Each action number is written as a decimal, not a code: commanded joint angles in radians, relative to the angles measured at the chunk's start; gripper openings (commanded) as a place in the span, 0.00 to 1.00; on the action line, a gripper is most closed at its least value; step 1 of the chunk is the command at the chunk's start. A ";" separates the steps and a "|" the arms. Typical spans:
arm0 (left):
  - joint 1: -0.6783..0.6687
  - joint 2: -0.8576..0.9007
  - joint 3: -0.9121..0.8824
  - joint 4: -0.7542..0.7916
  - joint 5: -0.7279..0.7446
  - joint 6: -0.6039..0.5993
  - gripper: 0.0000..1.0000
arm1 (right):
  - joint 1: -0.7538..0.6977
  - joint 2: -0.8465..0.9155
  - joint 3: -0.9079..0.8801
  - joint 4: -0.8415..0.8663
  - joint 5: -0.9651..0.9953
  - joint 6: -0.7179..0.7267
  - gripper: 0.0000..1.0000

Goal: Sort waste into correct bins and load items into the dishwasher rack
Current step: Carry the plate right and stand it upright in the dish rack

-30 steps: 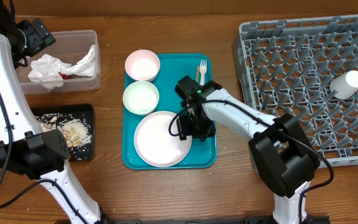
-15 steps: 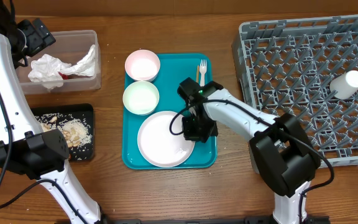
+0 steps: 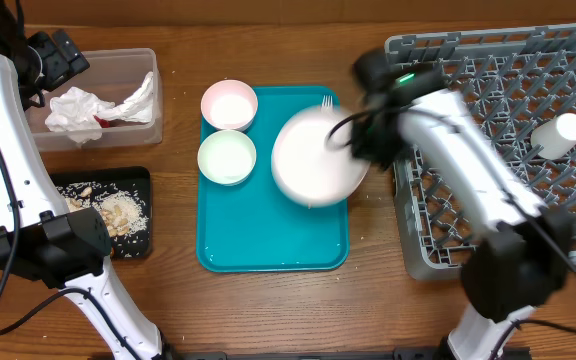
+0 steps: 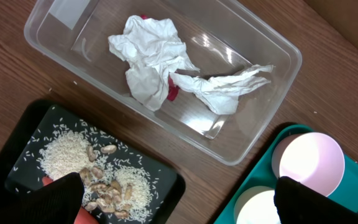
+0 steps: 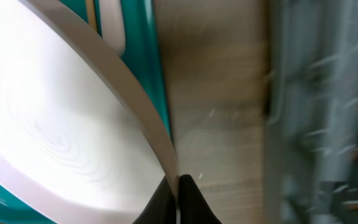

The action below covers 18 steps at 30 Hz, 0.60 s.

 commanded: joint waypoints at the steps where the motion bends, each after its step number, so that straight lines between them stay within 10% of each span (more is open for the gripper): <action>1: 0.008 -0.037 -0.004 -0.002 -0.011 -0.017 1.00 | -0.137 -0.103 0.171 -0.002 0.054 -0.111 0.04; 11: 0.007 -0.037 -0.004 -0.001 -0.011 -0.018 1.00 | -0.449 -0.097 0.255 0.283 0.663 -0.228 0.04; 18: 0.008 -0.037 -0.004 -0.001 -0.011 -0.018 1.00 | -0.533 -0.095 0.162 0.443 0.682 -0.335 0.04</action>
